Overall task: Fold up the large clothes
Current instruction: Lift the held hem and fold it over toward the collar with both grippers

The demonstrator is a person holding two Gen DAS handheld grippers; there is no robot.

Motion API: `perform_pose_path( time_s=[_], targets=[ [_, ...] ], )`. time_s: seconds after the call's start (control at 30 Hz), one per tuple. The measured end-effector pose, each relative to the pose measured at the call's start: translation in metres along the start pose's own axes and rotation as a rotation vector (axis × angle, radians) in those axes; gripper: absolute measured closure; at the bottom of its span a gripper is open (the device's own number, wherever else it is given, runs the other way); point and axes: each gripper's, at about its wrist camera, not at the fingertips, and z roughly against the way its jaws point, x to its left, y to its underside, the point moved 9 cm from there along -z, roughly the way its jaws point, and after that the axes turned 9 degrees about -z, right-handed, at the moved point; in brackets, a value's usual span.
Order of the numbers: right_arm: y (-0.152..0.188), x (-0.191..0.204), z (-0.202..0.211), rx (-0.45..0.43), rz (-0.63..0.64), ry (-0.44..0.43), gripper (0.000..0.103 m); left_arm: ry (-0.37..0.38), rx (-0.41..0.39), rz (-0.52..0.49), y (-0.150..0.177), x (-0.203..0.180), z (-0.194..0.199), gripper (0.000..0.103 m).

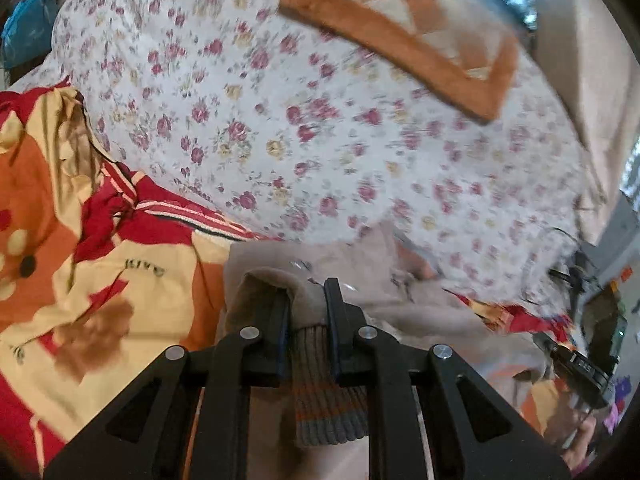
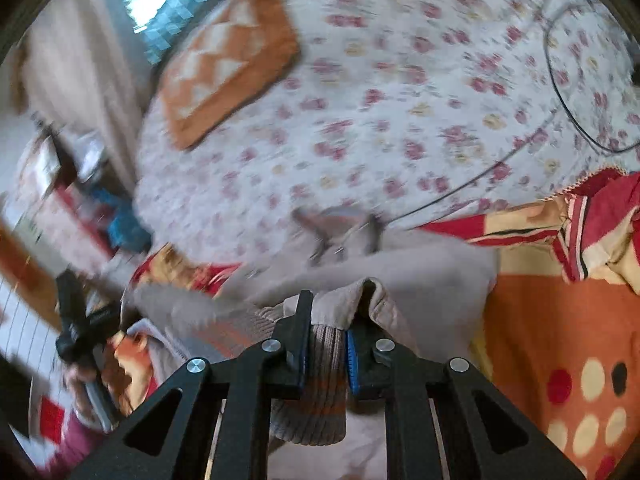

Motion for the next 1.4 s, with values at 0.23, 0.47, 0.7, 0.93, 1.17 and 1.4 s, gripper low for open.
perform_pose_path(
  time_s=[0.23, 0.47, 0.7, 0.93, 1.17, 1.4],
  targets=[
    [-0.028, -0.042, -0.059, 0.003, 0.024, 0.171, 0.049, 0.052, 0.087, 0.082, -0.006, 0.022, -0.071, 0.043],
    [-0.001, -0.007, -0.020, -0.009, 0.184, 0.110, 0.045, -0.046, 0.064, 0.053, 0.017, 0.042, -0.022, 0.019],
    [0.012, -0.059, -0.131, 0.202, 0.184, 0.417, 0.049, -0.226, 0.265, -0.062, 0.096, 0.054, -0.064, 0.017],
    [0.009, 0.015, -0.096, 0.102, 0.212, 0.247, 0.017, -0.209, 0.218, 0.031, 0.087, 0.069, -0.062, 0.017],
    [0.065, 0.056, -0.181, 0.369, 0.295, 0.234, 0.022, -0.202, 0.224, 0.022, 0.086, 0.067, -0.060, 0.017],
    [0.035, 0.065, -0.190, 0.189, 0.348, 0.283, 0.093, -0.153, 0.104, 0.062, 0.060, 0.063, -0.038, 0.017]
  ],
)
